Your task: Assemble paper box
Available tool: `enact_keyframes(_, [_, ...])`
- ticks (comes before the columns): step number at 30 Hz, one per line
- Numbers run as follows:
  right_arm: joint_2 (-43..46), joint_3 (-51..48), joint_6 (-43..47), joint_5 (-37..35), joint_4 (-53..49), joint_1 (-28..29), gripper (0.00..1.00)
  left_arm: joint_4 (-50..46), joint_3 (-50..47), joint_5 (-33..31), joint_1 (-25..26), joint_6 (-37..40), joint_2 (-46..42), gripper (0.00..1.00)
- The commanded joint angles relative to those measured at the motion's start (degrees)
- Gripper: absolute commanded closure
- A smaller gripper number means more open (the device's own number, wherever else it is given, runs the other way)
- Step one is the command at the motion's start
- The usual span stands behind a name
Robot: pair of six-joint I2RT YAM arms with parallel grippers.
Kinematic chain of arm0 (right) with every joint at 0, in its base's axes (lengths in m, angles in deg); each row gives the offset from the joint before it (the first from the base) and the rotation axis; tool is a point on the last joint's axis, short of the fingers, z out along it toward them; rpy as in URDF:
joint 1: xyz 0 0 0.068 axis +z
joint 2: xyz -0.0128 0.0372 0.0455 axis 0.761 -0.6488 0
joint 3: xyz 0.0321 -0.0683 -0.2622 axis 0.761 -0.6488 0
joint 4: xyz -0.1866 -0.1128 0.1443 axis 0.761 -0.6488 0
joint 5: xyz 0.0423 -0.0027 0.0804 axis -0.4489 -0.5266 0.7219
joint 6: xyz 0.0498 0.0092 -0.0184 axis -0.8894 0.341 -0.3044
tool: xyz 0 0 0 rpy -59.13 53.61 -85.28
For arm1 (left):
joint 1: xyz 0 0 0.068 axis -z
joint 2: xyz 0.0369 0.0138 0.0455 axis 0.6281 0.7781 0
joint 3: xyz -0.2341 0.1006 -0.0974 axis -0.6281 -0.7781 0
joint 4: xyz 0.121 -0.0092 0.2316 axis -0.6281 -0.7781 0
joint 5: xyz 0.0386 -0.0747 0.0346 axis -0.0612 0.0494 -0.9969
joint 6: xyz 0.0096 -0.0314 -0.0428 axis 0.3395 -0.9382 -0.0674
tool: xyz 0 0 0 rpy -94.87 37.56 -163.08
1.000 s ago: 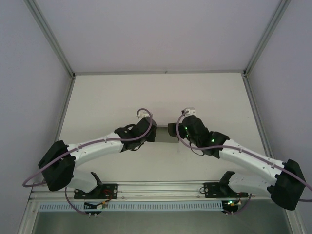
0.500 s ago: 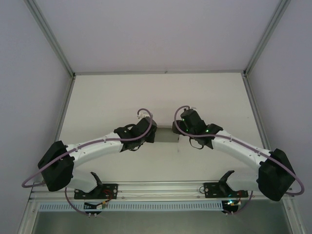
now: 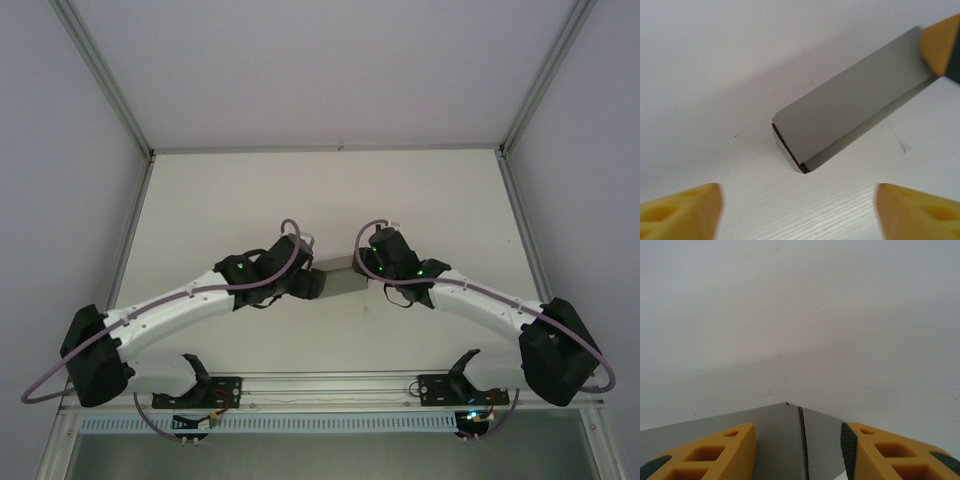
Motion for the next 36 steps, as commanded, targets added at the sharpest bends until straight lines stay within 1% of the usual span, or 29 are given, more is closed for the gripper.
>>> enact_keyframes(1, [-0.57,-3.69,-0.9,0.89,-6.05,0.08,0.52,-3.48,2.35,2.0,-0.5,-1.07,-1.86,0.0])
enact_keyframes(7, [-0.08,-5.02,-0.91,1.09,-5.11,0.13,0.53,-1.58,4.19,5.55,-5.9,-5.18,4.73,0.0])
enact_keyframes(8, [-0.08,-5.21,-0.86,1.09,-5.03,0.16,0.53,-0.56,3.93,6.55,-6.72,-5.8,5.77,0.0])
enact_keyframes(9, [-0.11,-5.3,-0.98,0.92,-5.12,0.14,0.53,1.05,3.28,8.88,-7.61,-5.87,6.59,0.02])
enact_keyframes(12, [-0.19,-5.7,-1.08,0.83,-5.03,0.15,0.54,5.65,-0.09,13.97,-8.86,-6.56,7.62,0.14])
enact_keyframes(13, [-0.17,-5.89,-1.11,0.87,-5.05,0.11,0.54,6.58,-1.41,14.69,-9.21,-7.28,7.76,0.17])
enact_keyframes(14, [-0.2,-6.11,-1.34,0.84,-4.87,0.14,0.54,7.31,-2.64,15.19,-9.97,-8.36,7.99,0.24])
enact_keyframes(15, [-0.27,-6.54,-1.67,0.83,-4.61,0.16,0.55,8.56,-4.3,16.74,-10.95,-9.49,8.21,0.34])
enact_keyframes(17, [-0.2,-7.59,-2.54,1.21,-3.92,0.13,0.57,12.09,-7.8,20.27,-12.61,-11.21,8.61,0.48])
enact_keyframes(18, [-0.14,-8.39,-3.14,1.8,-3.37,0.12,0.58,13.81,-9.57,21.63,-13.12,-12.13,8.72,0.52])
enact_keyframes(21, [0.28,-10.67,-4.6,4.36,-1.19,0.17,0.61,18.41,-13.17,24.01,-13.51,-14.0,9.31,0.61])
enact_keyframes(24, [1.1,-14.29,-4.85,6.77,3.04,0.15,0.67,21.83,-16.11,25.13,-13.58,-15.32,8.91,0.75])
enact_keyframes(26, [1.93,-16.6,-4.63,7.91,6.23,0.06,0.75,23.69,-17.79,25.5,-13.59,-16.3,8.74,0.8])
enact_keyframes(29, [3.28,-19.58,-4.71,8.12,9.8,0.02,0.83,23.51,-18.46,25.44,-13.72,-16.65,9.46,0.92])
enact_keyframes(31, [4.11,-20.87,-4.13,8.54,11.69,-0.11,0.87,23.18,-18.47,25.19,-13.75,-16.49,9.87,1.0])
enact_keyframes(36, [4.91,-20.81,-2.97,8.47,11.69,-0.26,0.95,22.21,-18.5,24.29,-13.75,-16.18,9.61,1.0])
